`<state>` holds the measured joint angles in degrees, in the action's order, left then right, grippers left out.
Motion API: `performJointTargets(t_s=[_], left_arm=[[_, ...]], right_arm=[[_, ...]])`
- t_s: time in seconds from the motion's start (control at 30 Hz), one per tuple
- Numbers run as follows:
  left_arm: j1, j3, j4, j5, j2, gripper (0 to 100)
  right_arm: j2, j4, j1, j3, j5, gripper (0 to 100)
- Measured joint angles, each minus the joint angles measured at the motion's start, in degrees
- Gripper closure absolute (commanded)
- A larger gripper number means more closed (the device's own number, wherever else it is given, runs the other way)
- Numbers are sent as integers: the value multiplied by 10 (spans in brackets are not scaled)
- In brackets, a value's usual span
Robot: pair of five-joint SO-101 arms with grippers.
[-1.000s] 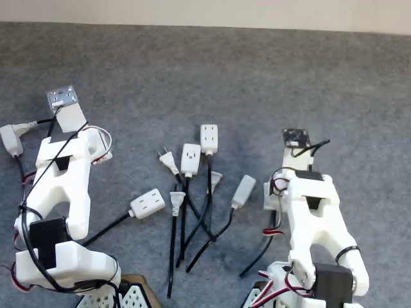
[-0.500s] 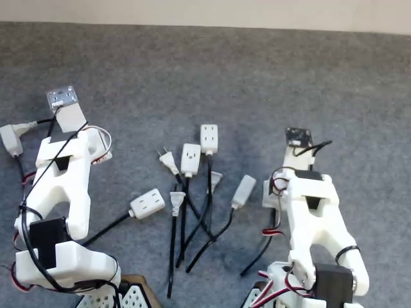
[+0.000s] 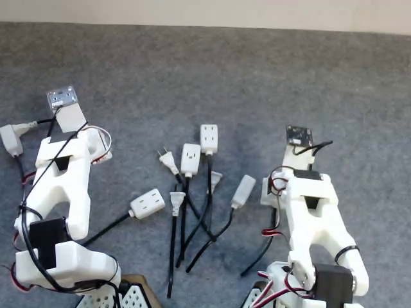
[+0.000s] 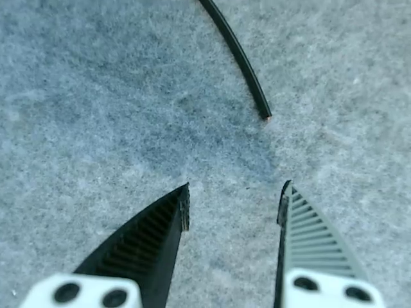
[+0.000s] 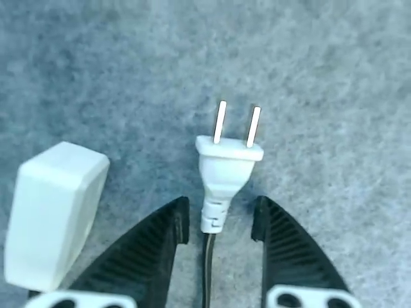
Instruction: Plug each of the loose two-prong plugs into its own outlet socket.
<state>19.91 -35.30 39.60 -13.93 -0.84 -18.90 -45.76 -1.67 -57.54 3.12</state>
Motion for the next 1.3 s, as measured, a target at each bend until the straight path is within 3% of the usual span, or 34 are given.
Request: performJointTargets(t_s=[0.37, 0.6, 0.7, 0.83, 1.03, 1.17, 1.3], left_arm=[[0, 0, 0, 0, 0, 764], [0, 0, 0, 0, 0, 763], [0, 0, 9, 1, 0, 762], [-5, 37, 93, 73, 0, 762], [-52, 154, 261, 193, -1, 762], [-85, 275, 416, 268, -9, 762], [-97, 346, 493, 310, -67, 761]], right_arm=[[105, 15, 0, 60, 4, 947], [120, -18, 0, 91, 4, 947], [107, -77, 21, 123, 4, 952], [47, -167, 119, 172, 1, 979], [-98, -186, 283, 182, -56, 982], [-190, -109, 341, 89, -71, 983], [-268, 21, 356, -40, -71, 985]])
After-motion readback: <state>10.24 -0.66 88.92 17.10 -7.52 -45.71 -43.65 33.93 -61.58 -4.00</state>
